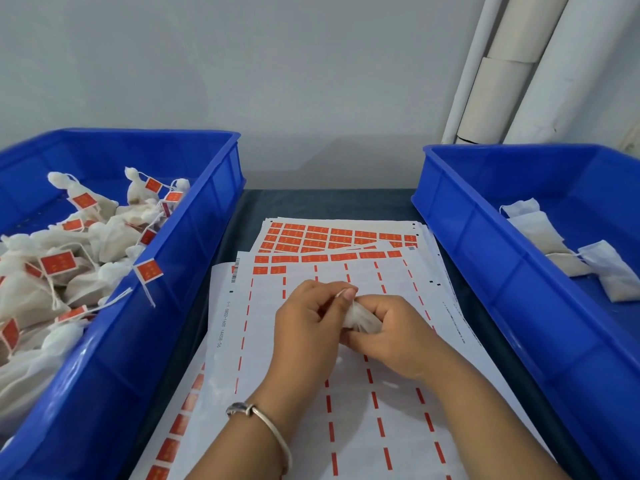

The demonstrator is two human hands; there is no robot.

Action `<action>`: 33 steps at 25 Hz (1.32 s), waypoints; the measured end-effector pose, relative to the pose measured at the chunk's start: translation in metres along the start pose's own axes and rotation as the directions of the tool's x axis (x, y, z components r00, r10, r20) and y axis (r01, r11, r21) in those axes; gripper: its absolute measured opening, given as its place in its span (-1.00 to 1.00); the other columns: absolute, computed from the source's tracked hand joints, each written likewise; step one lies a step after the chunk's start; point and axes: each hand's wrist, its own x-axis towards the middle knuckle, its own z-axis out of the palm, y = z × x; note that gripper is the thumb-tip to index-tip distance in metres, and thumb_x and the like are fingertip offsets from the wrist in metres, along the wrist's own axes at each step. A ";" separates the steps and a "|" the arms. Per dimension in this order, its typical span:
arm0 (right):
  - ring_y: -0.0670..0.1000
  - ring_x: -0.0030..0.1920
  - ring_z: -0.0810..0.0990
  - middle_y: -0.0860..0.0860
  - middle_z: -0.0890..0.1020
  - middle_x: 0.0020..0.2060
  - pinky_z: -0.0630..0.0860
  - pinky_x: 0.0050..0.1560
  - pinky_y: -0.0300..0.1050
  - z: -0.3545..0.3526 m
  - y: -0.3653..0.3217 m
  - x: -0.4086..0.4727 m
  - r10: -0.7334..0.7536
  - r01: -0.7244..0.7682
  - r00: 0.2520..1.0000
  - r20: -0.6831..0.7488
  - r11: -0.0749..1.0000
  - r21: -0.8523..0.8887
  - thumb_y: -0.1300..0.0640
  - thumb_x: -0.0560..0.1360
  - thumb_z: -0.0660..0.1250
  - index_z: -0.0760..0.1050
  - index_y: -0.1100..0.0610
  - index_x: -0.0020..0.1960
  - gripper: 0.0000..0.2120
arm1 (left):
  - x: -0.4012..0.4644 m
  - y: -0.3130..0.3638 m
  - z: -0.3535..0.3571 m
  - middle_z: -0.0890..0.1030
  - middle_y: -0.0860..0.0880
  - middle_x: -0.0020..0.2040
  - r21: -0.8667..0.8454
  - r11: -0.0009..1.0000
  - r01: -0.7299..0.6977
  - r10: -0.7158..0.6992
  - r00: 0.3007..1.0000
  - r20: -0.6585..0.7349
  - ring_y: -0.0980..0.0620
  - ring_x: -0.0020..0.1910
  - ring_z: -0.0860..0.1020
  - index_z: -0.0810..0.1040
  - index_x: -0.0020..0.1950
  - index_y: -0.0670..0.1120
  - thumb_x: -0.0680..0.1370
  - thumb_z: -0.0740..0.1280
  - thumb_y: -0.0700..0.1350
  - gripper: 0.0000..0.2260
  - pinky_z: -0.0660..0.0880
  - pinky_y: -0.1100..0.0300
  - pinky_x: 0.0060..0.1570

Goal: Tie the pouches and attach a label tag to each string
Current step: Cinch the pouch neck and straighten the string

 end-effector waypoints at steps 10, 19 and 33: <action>-0.36 -0.08 0.52 -0.33 0.53 -0.20 0.43 -0.22 -0.55 0.014 -0.002 0.000 -0.218 0.172 0.908 -0.359 0.973 -0.155 0.21 0.41 0.45 0.45 -0.19 -0.11 -0.69 | 0.003 -0.001 0.003 0.68 -0.10 -0.16 -0.446 0.803 0.395 -0.378 0.916 0.132 -0.07 -0.11 0.65 0.67 -0.20 -0.08 0.54 0.30 -0.17 -0.81 0.59 0.10 -0.06; -0.39 -0.04 0.46 -0.31 0.48 -0.19 0.36 -0.08 -0.58 0.014 -0.002 0.003 -0.291 0.217 0.888 -0.356 0.948 -0.234 0.23 0.48 0.37 0.49 -0.06 -0.12 -0.81 | 0.006 0.001 0.000 0.64 -0.08 -0.27 -0.586 0.662 0.467 -0.435 0.876 0.207 0.07 -0.33 0.58 0.68 -0.29 -0.07 0.55 0.28 -0.19 -0.74 0.50 0.28 -0.33; -0.06 -0.09 0.63 -0.09 0.69 -0.16 0.54 0.02 -0.11 0.006 -0.002 0.008 0.308 -0.232 0.952 0.001 0.715 0.659 0.08 0.35 0.41 0.68 0.04 -0.08 -0.84 | 0.008 -0.008 -0.003 0.62 0.27 -0.26 -0.314 0.912 0.264 -0.293 0.955 -0.049 0.36 -0.23 0.57 0.58 -0.18 0.03 0.46 0.41 -0.26 -0.83 0.42 0.51 -0.40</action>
